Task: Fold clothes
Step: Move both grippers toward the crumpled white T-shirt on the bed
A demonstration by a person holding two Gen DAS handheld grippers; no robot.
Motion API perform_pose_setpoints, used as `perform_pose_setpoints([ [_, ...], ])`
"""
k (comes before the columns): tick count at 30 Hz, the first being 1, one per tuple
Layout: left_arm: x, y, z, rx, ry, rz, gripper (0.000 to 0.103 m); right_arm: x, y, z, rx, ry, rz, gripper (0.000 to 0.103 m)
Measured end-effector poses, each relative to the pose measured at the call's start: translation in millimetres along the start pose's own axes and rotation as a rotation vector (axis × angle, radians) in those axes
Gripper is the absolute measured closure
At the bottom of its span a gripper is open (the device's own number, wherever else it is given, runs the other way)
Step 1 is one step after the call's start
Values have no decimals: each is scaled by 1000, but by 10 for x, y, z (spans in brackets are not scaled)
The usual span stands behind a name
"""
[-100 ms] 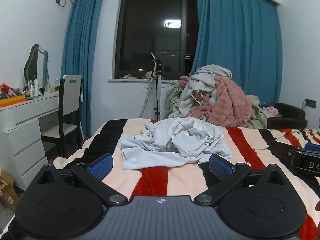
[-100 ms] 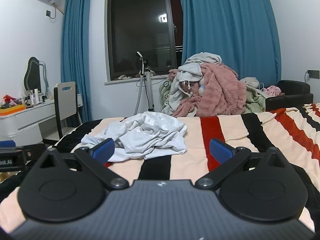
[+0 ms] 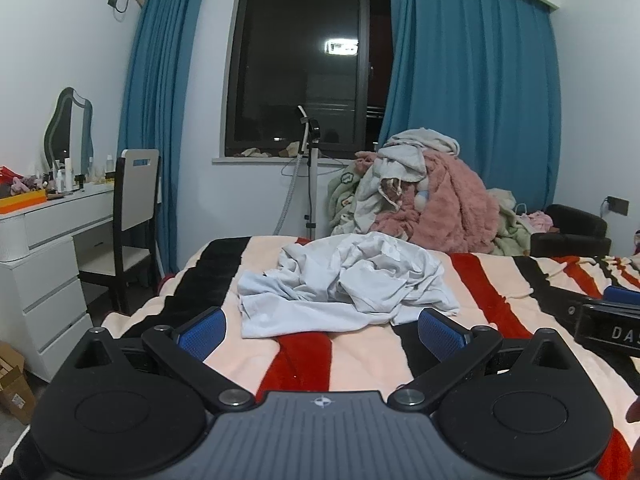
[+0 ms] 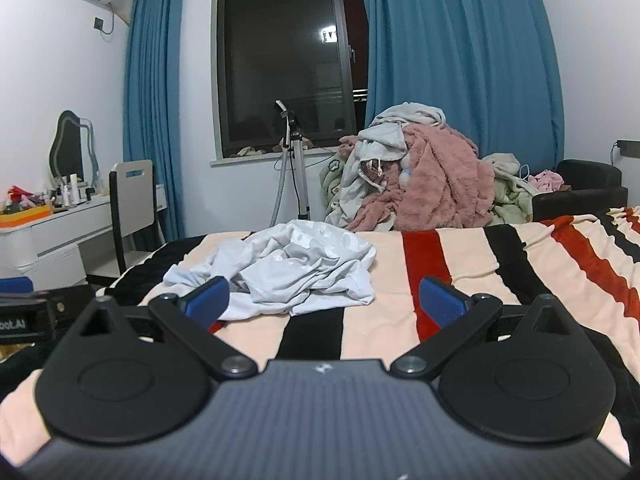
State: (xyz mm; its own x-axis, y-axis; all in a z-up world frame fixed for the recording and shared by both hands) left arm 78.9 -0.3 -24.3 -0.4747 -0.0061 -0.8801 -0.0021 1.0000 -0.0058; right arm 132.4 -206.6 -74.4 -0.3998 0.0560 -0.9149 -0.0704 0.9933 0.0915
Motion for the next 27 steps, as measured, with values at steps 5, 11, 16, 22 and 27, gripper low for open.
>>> perform_pose_setpoints([
  [5, 18, -2, 38, -1, 14, -6, 0, -5, -9, -64, 5, -15, -4, 0],
  [11, 25, 7, 25, -19, 5, -1, 0, 8, -11, 3, 4, 19, 1, 0],
  [16, 54, 37, 103, -10, 38, -2, 0, 11, -14, -19, 7, 12, -3, 0],
  [22, 96, 34, 187, -23, 49, 0, 0, -5, -36, -11, 26, 3, 2, 0],
  [27, 138, -38, 213, -2, 61, 12, 0, -54, -92, -44, 52, -20, 27, 0],
])
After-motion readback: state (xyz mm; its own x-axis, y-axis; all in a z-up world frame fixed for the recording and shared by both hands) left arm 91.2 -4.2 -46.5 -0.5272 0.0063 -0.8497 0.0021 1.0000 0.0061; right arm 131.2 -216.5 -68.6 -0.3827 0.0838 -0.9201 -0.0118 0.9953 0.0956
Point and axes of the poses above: each gripper's, at about its wrist camera, not at the fingertips, and z roughly the way its jaws point, y to its left, x to its underside, the point moved 8 cm from there along z, roughly the way its jaws point, and after that the axes turned 12 degrees about y, right-handed, at the moved point
